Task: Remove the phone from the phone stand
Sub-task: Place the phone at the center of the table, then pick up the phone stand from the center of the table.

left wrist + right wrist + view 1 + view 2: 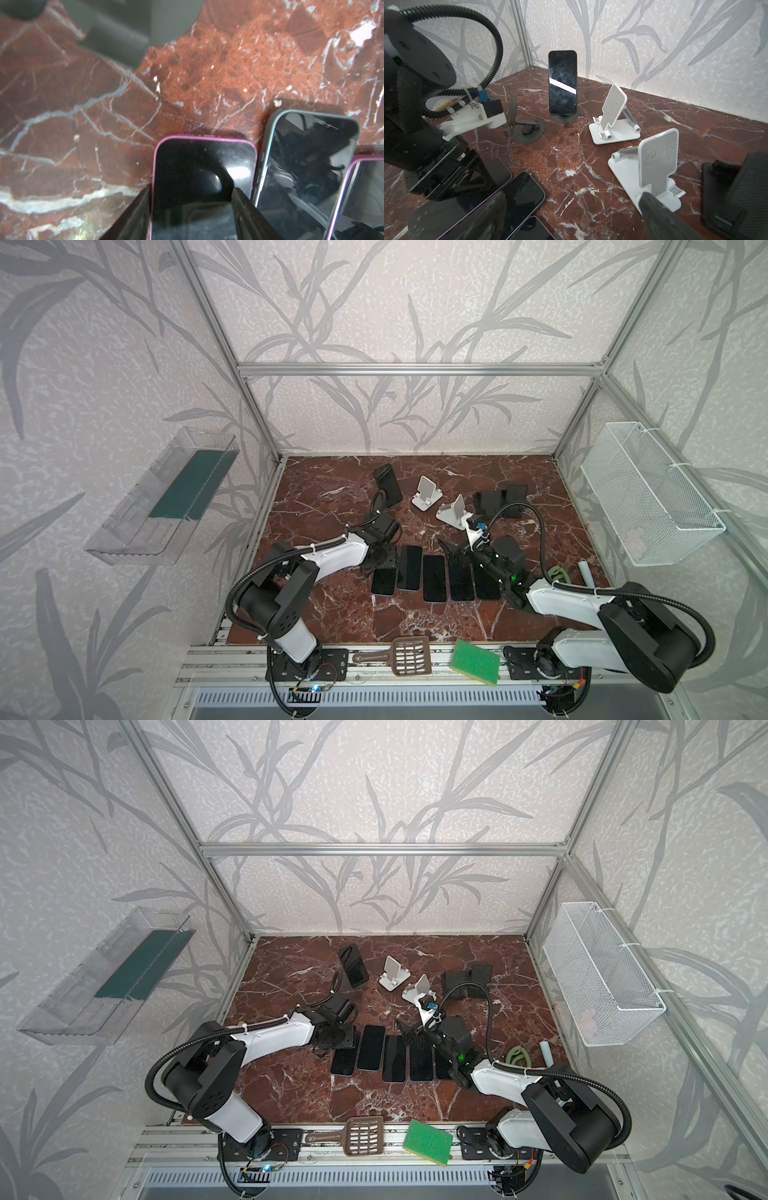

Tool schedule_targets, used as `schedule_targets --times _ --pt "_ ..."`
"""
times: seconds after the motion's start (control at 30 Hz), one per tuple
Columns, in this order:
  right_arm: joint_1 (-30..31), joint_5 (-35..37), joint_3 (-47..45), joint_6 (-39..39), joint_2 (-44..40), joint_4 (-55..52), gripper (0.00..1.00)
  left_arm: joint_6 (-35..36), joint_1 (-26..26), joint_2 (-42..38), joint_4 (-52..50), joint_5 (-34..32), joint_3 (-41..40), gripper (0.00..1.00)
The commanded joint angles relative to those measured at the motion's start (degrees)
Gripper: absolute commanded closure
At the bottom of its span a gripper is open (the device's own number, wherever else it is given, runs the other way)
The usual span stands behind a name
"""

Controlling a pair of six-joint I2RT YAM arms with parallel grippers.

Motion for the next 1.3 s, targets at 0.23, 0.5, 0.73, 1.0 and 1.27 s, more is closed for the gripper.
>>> schedule_targets --times 0.23,0.5,0.73,1.0,1.27 --pt "0.31 0.32 -0.12 0.36 0.17 1.8 0.01 0.82 -0.27 -9.88 -8.52 -3.12 1.93 0.37" --pt "0.3 0.65 -0.41 0.07 -0.49 1.43 0.01 13.31 0.05 -19.97 0.0 -4.55 7.62 0.31" --pt "0.35 -0.97 0.44 0.86 2.37 3.07 0.01 23.04 10.34 -22.68 18.43 2.86 2.04 0.07" --pt "0.31 0.06 0.24 0.2 1.4 2.47 0.01 30.42 16.5 -14.33 30.6 6.64 -2.1 0.01" --pt "0.3 -0.13 0.07 0.27 1.1 2.36 0.01 31.4 16.42 -7.23 38.5 6.38 -4.66 0.01"
